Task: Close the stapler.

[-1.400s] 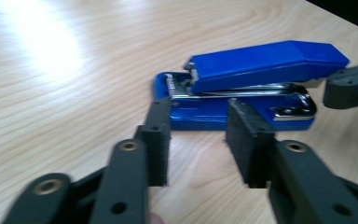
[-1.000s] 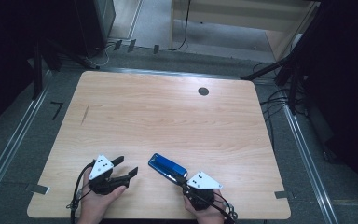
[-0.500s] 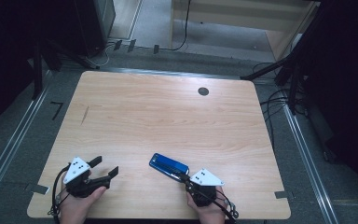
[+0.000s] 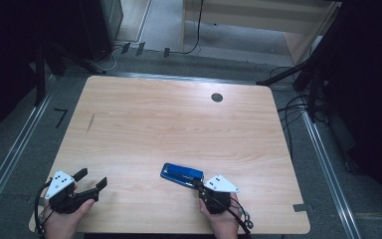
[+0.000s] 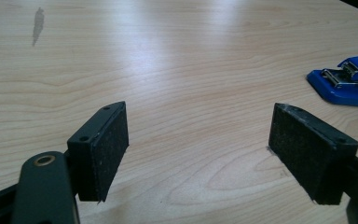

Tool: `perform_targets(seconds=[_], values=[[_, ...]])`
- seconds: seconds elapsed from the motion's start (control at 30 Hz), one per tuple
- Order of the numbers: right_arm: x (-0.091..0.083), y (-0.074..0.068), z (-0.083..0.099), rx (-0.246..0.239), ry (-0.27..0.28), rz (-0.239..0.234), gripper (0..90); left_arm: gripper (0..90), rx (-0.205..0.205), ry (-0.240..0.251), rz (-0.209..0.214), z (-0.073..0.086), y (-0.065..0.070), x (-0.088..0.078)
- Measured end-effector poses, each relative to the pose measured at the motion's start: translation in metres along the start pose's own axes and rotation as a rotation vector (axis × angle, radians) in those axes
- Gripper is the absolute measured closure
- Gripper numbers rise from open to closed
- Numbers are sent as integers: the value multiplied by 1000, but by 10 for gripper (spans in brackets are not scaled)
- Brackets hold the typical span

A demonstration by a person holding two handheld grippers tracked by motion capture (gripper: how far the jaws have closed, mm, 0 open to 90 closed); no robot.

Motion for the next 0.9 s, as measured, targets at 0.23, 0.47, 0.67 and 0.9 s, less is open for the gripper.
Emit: perform_targets(seconds=[0.23,0.47,0.67,0.9], values=[[4,8,-3,3,0,5,900,175,-7,-2,-14,0,-3,0],[8,15,-5,15,2,23,900,163,-15,1,-27,0,-6,0],[14,21,-8,24,6,33,900,147,-16,0,-29,1,-6,1],[19,26,-11,25,10,43,900,146,-21,-8,-28,2,-6,3]])
Point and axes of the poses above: each handheld gripper's, and its own axes: x roughly forward along the jaws, z roughly out of its underside, y roughly to its right, the point moved 5 cm from there along x, roughly forward along the jaws, and after that the axes turned 8 degrees about -x, right-handed, at the moved point
